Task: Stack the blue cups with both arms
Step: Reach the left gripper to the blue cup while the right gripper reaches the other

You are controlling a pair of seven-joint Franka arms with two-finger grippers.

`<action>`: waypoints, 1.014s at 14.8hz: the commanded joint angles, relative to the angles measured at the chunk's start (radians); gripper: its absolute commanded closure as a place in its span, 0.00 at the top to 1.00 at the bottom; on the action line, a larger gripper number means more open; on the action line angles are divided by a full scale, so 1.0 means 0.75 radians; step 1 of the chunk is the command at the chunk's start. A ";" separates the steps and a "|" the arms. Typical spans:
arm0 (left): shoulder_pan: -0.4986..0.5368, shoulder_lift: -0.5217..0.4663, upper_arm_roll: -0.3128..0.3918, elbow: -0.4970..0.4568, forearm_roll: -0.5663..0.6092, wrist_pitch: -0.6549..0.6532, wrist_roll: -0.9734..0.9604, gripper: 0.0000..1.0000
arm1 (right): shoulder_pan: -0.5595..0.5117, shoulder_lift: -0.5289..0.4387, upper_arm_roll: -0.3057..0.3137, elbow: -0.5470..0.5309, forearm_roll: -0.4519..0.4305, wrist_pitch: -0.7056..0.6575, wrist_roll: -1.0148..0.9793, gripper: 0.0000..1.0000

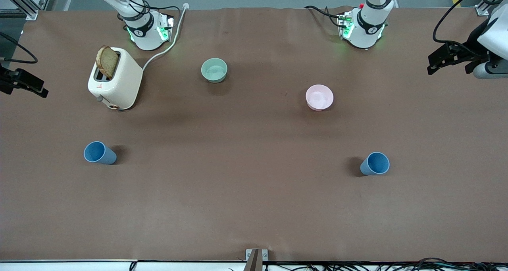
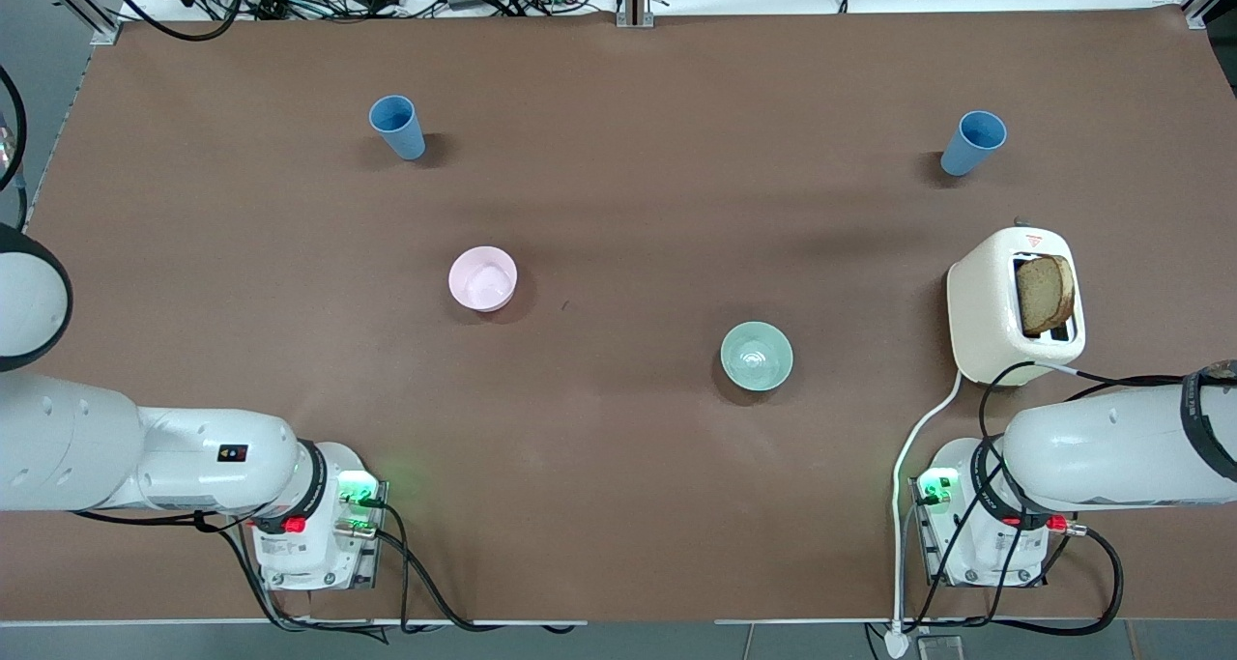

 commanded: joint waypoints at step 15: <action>0.029 0.471 0.000 -0.285 0.011 0.863 0.023 1.00 | -0.118 0.041 0.009 -0.287 -0.005 0.412 -0.160 1.00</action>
